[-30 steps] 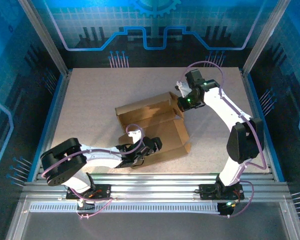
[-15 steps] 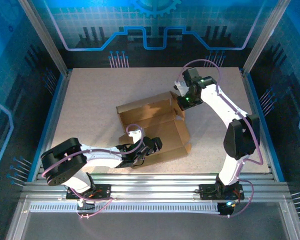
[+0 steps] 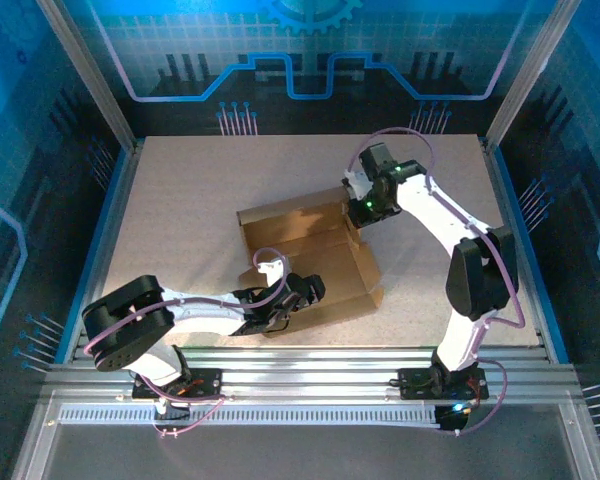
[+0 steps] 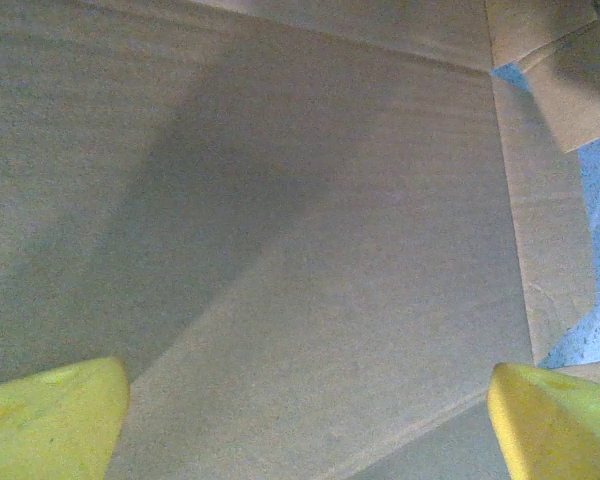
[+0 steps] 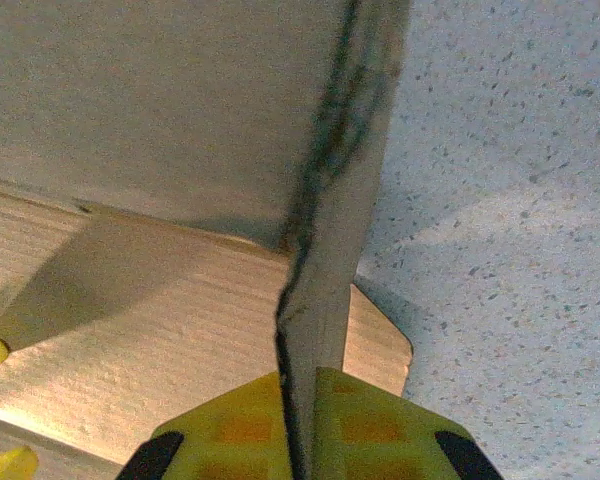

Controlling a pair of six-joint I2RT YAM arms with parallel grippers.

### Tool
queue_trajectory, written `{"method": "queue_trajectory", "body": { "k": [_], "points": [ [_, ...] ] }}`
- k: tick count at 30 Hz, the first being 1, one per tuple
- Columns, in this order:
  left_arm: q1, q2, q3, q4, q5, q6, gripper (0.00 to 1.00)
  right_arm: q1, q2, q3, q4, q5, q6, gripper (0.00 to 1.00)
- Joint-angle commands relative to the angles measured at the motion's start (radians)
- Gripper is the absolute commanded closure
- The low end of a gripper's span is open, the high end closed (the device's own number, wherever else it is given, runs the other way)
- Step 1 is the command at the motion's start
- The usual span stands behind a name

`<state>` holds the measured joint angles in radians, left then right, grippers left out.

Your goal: Fold the paper box

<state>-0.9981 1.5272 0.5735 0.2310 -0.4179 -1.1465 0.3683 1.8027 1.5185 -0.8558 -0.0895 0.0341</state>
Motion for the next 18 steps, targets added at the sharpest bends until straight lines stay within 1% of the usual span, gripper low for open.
{"method": "queue_trajectory", "body": {
  "k": [1, 7, 11, 12, 14, 18],
  "points": [
    [-0.009, 0.036, -0.018, -0.089, 0.094, -0.033, 0.07, 0.032, -0.049, -0.066, 0.033, -0.049, 0.072, 0.94],
    [-0.008, 0.010, -0.026, -0.082, 0.097, -0.048, 0.08, 0.045, -0.100, -0.192, 0.162, -0.007, 0.118, 0.95],
    [-0.008, -0.057, -0.029, -0.084, 0.101, -0.030, 0.09, 0.056, -0.135, -0.271, 0.239, 0.042, 0.109, 0.95],
    [-0.008, -0.080, -0.024, -0.090, 0.102, -0.012, 0.09, 0.058, -0.142, -0.287, 0.256, 0.049, 0.106, 0.95],
    [-0.008, -0.137, 0.000, -0.093, 0.126, 0.080, 0.09, 0.058, -0.156, -0.319, 0.293, 0.047, 0.094, 0.95],
    [-0.007, -0.230, 0.107, -0.230, 0.187, 0.242, 0.09, 0.060, -0.178, -0.357, 0.347, 0.040, 0.078, 0.94]
  ]
}}
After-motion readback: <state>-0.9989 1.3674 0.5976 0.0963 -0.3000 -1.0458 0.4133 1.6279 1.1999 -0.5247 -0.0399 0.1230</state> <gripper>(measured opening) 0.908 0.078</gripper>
